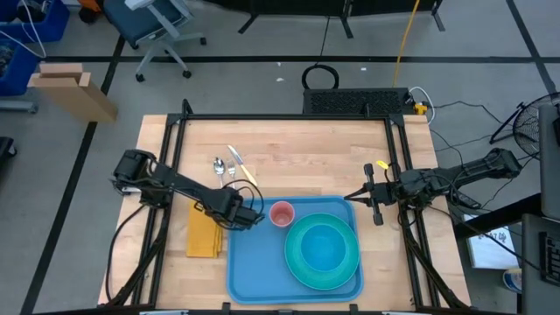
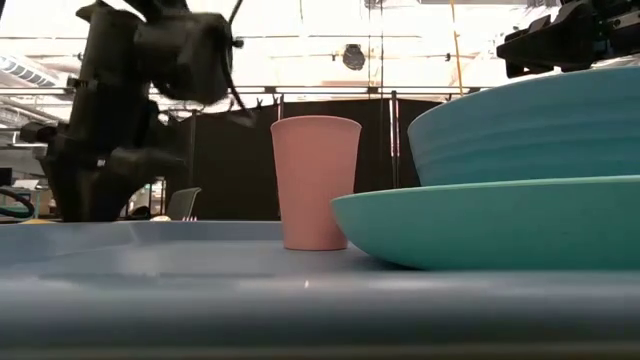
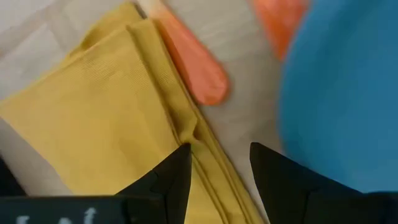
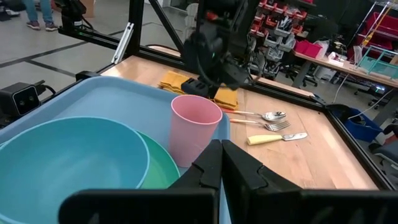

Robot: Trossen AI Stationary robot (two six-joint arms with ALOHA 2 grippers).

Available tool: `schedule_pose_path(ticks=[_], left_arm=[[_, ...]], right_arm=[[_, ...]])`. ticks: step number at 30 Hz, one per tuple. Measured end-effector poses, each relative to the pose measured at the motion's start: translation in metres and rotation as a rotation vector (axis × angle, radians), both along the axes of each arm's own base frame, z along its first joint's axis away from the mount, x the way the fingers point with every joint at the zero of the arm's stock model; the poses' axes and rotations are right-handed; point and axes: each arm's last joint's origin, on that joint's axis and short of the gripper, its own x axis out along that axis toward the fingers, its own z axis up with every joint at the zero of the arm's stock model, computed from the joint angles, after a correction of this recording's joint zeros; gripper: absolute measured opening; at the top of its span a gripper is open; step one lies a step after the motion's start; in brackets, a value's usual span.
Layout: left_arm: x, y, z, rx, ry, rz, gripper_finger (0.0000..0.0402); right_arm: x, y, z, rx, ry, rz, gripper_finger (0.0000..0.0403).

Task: Set up tray
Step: Put the yellow napkin on the blue serving tray to the left of the light green plate

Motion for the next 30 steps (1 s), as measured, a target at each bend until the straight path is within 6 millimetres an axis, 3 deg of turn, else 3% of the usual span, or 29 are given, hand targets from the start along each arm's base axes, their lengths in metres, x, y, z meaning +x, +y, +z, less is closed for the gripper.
schedule_pose_path(ticks=[9, 19, 30], left_arm=[[0.004, -0.003, -0.018, 0.011, 0.073, -0.006, 0.0170], [-0.001, -0.001, 0.013, 0.088, 0.057, -0.021, 0.0170], [0.001, -0.001, 0.012, 0.095, 0.045, -0.022, 0.0170]], right_arm=[[0.000, 0.000, 0.000, 0.002, 0.002, 0.000, 0.0000], [0.000, 0.000, 0.000, -0.009, -0.006, 0.001, 0.0000], [0.000, 0.000, 0.001, -0.010, -0.009, -0.001, 0.0000]])
